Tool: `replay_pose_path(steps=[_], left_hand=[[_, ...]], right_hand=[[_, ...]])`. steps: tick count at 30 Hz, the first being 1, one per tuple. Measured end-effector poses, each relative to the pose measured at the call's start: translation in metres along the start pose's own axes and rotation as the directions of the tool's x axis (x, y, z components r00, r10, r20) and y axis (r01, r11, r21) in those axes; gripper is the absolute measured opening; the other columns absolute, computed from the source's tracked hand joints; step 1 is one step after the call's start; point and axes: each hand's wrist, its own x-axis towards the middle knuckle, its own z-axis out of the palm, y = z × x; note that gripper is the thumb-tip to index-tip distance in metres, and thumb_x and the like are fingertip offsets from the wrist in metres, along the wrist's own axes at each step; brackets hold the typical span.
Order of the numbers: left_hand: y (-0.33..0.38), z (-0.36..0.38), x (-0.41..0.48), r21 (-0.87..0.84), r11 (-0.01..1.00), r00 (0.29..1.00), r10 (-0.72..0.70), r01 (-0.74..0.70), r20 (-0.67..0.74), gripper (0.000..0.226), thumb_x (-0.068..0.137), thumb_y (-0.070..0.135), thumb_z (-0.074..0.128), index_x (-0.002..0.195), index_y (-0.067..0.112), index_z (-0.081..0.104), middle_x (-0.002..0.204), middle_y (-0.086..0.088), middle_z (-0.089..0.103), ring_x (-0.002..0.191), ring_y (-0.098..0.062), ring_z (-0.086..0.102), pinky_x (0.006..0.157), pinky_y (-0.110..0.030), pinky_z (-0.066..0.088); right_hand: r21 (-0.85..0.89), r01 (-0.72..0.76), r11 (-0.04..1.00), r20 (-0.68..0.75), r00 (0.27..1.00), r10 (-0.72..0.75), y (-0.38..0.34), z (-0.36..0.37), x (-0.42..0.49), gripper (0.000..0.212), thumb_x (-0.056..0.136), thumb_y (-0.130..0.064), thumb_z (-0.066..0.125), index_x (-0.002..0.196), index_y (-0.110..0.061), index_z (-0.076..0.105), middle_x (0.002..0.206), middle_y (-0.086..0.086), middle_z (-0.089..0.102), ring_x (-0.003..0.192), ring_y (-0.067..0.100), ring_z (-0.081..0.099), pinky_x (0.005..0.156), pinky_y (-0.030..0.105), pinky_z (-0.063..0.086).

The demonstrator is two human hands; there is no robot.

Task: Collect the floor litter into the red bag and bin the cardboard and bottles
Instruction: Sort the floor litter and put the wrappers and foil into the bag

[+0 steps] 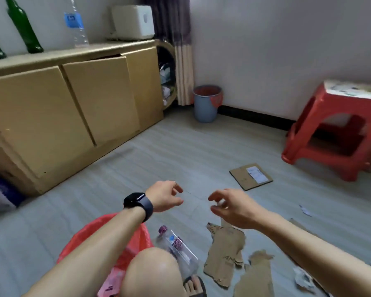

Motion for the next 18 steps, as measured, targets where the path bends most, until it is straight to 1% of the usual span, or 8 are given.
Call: replay_pose_path(steps=[2, 3, 5, 8, 10, 13, 15, 18], left_hand=[[0.064, 0.008, 0.020, 0.073, 0.985, 0.987, 0.155, -0.158, 0.052, 0.041, 0.089, 0.041, 0.064, 0.127, 0.025, 0.062, 0.124, -0.001, 0.067, 0.115, -0.017, 0.062, 0.097, -0.029, 0.048], [0.108, 0.021, 0.033, 0.116, 0.959, 0.964, 0.249, -0.259, 0.096, 0.040, 0.091, 0.042, 0.062, 0.128, 0.027, 0.061, 0.126, 0.001, 0.066, 0.115, -0.017, 0.062, 0.097, -0.032, 0.050], [0.153, 0.035, 0.041, 0.157, 0.924, 0.935, 0.328, -0.347, 0.136, 0.038, 0.092, 0.044, 0.061, 0.128, 0.032, 0.060, 0.126, 0.006, 0.065, 0.112, -0.016, 0.063, 0.094, -0.033, 0.052], [0.229, 0.085, 0.055, 0.137, 0.864, 0.864, 0.448, -0.484, 0.229, 0.036, 0.092, 0.044, 0.061, 0.126, 0.032, 0.061, 0.123, 0.006, 0.066, 0.109, -0.015, 0.063, 0.092, -0.032, 0.052], [0.273, 0.132, 0.059, 0.080, 0.827, 0.804, 0.511, -0.556, 0.304, 0.033, 0.093, 0.041, 0.062, 0.123, 0.029, 0.063, 0.119, 0.005, 0.068, 0.105, -0.014, 0.064, 0.090, -0.031, 0.053], [0.319, 0.209, 0.052, -0.014, 0.801, 0.726, 0.549, -0.598, 0.414, 0.028, 0.092, 0.039, 0.063, 0.118, 0.028, 0.065, 0.113, 0.005, 0.070, 0.100, -0.014, 0.065, 0.089, -0.031, 0.054], [0.342, 0.265, 0.045, -0.038, 0.783, 0.672, 0.556, -0.621, 0.489, 0.027, 0.091, 0.039, 0.062, 0.117, 0.030, 0.066, 0.112, 0.007, 0.070, 0.098, -0.012, 0.066, 0.087, -0.028, 0.054], [0.351, 0.324, 0.037, -0.053, 0.784, 0.638, 0.540, -0.618, 0.548, 0.029, 0.090, 0.038, 0.061, 0.117, 0.030, 0.067, 0.112, 0.006, 0.071, 0.099, -0.013, 0.067, 0.087, -0.028, 0.053]], right_hand=[[-0.115, -0.073, 0.991, -0.031, 0.997, 0.070, 0.039, -0.029, -0.036, 0.030, 0.097, -0.043, 0.056, 0.125, -0.034, 0.061, 0.122, -0.004, 0.062, 0.108, 0.016, 0.061, 0.091, 0.034, 0.052], [-0.147, -0.160, 0.976, -0.053, 0.987, 0.154, 0.067, -0.043, -0.067, 0.031, 0.097, -0.043, 0.055, 0.126, -0.034, 0.060, 0.123, -0.004, 0.061, 0.112, 0.017, 0.060, 0.093, 0.034, 0.051], [-0.193, -0.238, 0.952, -0.088, 0.971, 0.225, 0.096, -0.060, -0.098, 0.031, 0.097, -0.045, 0.054, 0.126, -0.036, 0.060, 0.122, -0.004, 0.060, 0.114, 0.019, 0.059, 0.095, 0.036, 0.050], [-0.144, -0.417, 0.898, -0.154, 0.905, 0.396, 0.157, -0.072, -0.167, 0.031, 0.096, -0.048, 0.053, 0.125, -0.037, 0.060, 0.120, -0.003, 0.060, 0.113, 0.020, 0.059, 0.096, 0.037, 0.049], [-0.030, -0.529, 0.848, -0.204, 0.834, 0.513, 0.195, -0.069, -0.220, 0.031, 0.097, -0.046, 0.054, 0.124, -0.033, 0.063, 0.119, -0.002, 0.062, 0.111, 0.017, 0.060, 0.095, 0.034, 0.049], [0.275, -0.640, 0.717, -0.282, 0.659, 0.697, 0.238, -0.044, -0.293, 0.028, 0.095, -0.039, 0.059, 0.120, -0.028, 0.068, 0.113, -0.008, 0.068, 0.103, 0.008, 0.062, 0.089, 0.023, 0.046], [0.501, -0.658, 0.561, -0.277, 0.493, 0.825, 0.271, -0.010, -0.340, 0.025, 0.093, -0.035, 0.062, 0.116, -0.030, 0.070, 0.110, -0.014, 0.070, 0.101, 0.004, 0.063, 0.091, 0.023, 0.048], [0.693, -0.617, 0.373, -0.222, 0.309, 0.925, 0.303, 0.051, -0.388, 0.016, 0.091, -0.031, 0.067, 0.106, -0.033, 0.070, 0.104, -0.018, 0.071, 0.099, 0.004, 0.066, 0.091, 0.025, 0.052]])
